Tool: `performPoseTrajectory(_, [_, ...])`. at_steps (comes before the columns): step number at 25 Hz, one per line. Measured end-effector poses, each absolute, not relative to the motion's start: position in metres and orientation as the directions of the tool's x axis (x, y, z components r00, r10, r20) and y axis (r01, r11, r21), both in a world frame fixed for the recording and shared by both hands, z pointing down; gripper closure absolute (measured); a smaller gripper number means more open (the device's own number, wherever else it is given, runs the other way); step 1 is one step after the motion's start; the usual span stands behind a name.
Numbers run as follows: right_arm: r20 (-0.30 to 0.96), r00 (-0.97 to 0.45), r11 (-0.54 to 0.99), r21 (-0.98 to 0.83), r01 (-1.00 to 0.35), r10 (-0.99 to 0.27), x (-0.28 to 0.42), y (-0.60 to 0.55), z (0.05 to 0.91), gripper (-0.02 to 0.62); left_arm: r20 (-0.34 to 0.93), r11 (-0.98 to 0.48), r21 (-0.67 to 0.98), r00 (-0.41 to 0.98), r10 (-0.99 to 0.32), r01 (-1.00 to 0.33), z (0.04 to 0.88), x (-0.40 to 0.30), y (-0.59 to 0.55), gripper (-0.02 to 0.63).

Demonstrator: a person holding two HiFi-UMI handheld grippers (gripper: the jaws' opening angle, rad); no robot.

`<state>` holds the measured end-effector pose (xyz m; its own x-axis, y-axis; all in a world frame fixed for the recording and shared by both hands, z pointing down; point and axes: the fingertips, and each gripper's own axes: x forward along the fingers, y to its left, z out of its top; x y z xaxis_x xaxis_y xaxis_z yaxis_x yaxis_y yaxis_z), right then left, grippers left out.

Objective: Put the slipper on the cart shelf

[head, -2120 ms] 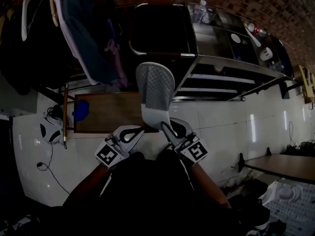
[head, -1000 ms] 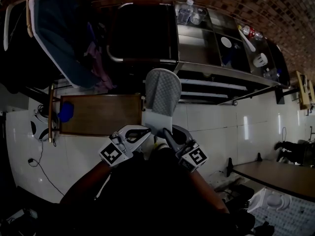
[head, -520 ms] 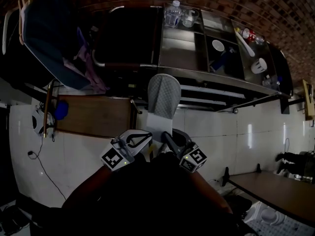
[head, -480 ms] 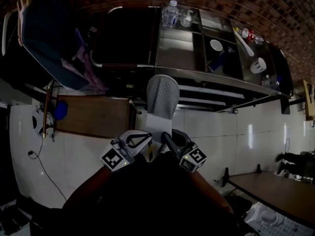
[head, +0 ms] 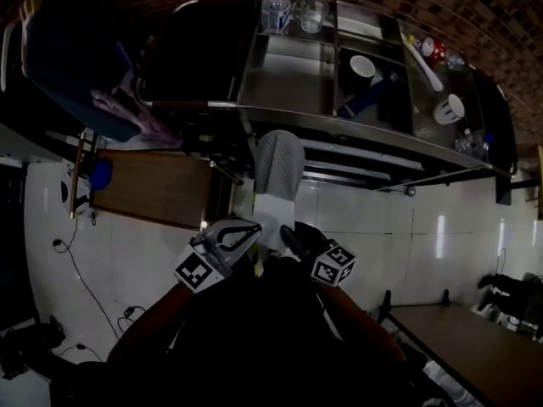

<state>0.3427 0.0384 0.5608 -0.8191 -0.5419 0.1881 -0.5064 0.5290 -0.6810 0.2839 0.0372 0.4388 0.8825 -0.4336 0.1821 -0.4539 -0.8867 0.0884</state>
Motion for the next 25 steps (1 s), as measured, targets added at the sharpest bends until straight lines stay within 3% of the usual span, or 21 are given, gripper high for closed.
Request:
performPoseTrajectory(15, [0.332, -0.814, 0.21, -0.856, -0.473, -0.477, 0.344, -0.002, 0.652, 0.531, 0.191, -0.916, 0.109, 0.912, -0.363, -0.387, 0.483, 0.294, -0.003, 0.603])
performPoseTrajectory(25, [0.381, -0.735, 0.178, -0.811, -0.557, -0.56, 0.358, -0.093, 0.673, 0.531, 0.174, -0.914, 0.117, 0.914, -0.367, -0.389, 0.511, 0.285, -0.028, 0.603])
